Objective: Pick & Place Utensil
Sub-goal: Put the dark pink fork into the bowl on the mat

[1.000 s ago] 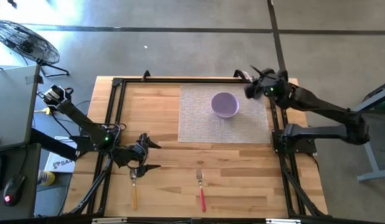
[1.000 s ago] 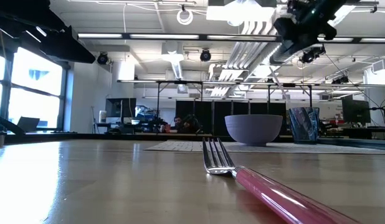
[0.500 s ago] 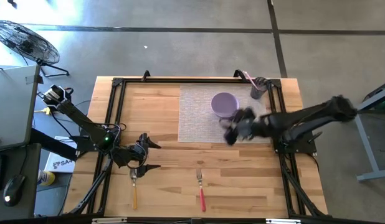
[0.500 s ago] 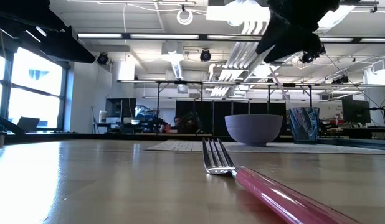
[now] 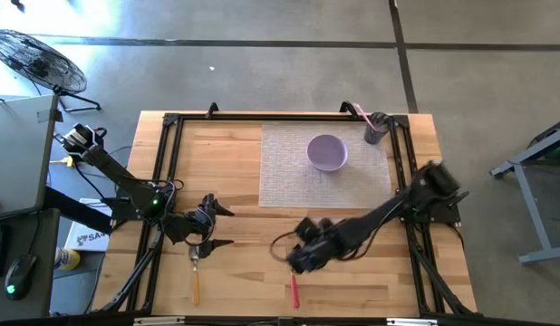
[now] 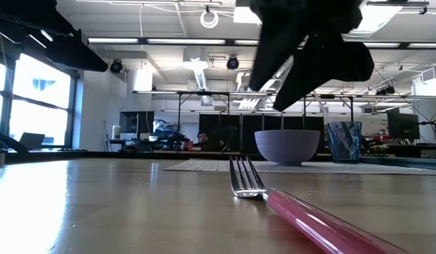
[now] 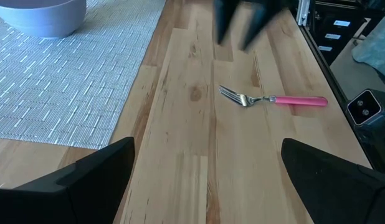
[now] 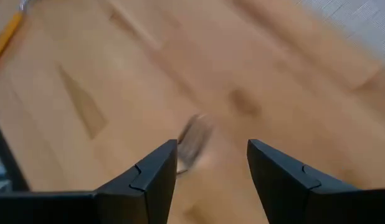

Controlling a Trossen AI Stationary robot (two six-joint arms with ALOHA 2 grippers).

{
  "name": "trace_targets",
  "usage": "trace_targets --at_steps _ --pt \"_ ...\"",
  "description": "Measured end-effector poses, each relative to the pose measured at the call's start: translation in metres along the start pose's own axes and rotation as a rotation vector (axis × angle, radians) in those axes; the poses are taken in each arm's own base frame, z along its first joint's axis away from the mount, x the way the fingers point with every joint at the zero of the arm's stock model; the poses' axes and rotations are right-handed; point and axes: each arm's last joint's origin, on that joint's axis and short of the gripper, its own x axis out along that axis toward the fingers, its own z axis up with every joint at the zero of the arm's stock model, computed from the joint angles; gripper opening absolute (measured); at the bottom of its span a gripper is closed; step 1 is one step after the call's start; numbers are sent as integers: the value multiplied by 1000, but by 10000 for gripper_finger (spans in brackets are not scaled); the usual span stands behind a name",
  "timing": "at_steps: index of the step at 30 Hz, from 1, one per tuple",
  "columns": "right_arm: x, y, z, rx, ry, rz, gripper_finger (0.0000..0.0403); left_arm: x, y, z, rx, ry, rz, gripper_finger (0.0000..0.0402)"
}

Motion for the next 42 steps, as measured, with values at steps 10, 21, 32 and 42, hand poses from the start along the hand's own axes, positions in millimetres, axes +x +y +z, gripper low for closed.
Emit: trace_targets --at_steps 10,21,32,42 --pt "46 70 -25 111 265 -85 188 0 0 0 0 0 0 398" --pt "75 72 -36 103 390 -202 188 0 0 0 0 0 0 398" --pt "72 59 -36 -21 429 -303 188 0 0 0 0 0 0 398" --pt "69 47 -32 -149 492 -387 183 0 0 0 0 0 0 398"
